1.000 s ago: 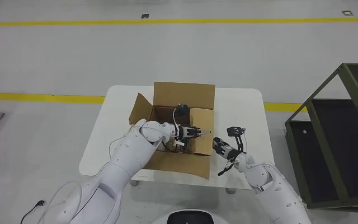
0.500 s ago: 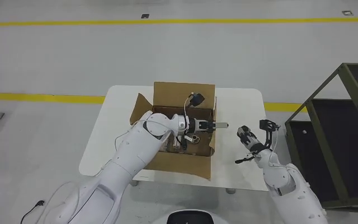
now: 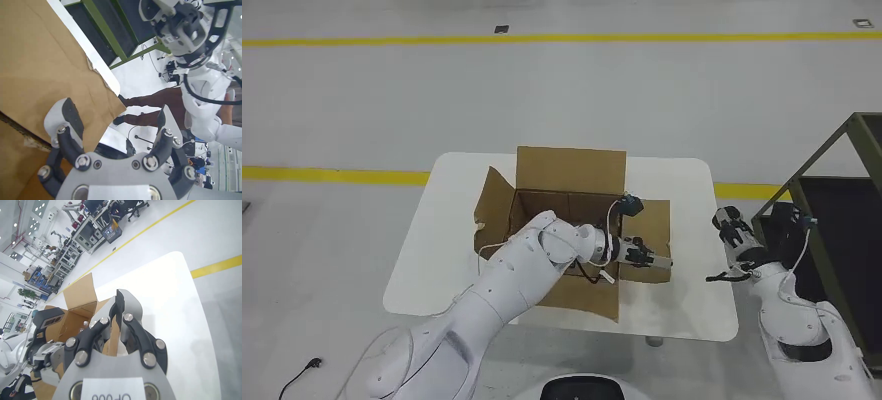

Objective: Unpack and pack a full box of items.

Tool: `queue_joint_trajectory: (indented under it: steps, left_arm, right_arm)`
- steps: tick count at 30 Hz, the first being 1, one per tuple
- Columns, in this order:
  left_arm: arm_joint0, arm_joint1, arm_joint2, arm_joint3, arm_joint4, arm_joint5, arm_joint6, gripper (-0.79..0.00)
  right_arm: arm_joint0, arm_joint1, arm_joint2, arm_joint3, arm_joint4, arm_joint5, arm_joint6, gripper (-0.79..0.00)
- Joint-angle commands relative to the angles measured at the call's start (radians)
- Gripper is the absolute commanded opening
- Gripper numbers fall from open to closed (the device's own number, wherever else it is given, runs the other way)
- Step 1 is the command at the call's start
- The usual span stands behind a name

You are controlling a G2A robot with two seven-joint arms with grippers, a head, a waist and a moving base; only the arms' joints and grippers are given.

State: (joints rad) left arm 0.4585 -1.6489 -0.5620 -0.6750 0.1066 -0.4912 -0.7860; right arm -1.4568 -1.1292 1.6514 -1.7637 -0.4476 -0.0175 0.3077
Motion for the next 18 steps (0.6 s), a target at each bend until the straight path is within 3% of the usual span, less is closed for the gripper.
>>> queue_joint_trajectory:
  steps: [1, 12, 18]
  left_arm:
    - [-0.006, -0.007, 0.004, 0.027, 0.01, -0.001, 0.007, 0.0]
    - [-0.035, -0.015, -0.033, 0.089, -0.018, -0.032, -0.016, 0.0]
    - [-0.029, -0.012, -0.05, 0.1, -0.015, -0.026, -0.017, 0.0]
  right_arm:
    - [0.015, -0.001, -0.026, 0.021, 0.011, -0.026, 0.033, -0.785]
    - [0.174, -0.022, -0.202, 0.252, 0.001, -0.072, 0.049, -0.785]
    - [0.214, -0.029, -0.211, 0.269, -0.001, -0.055, -0.023, -0.785]
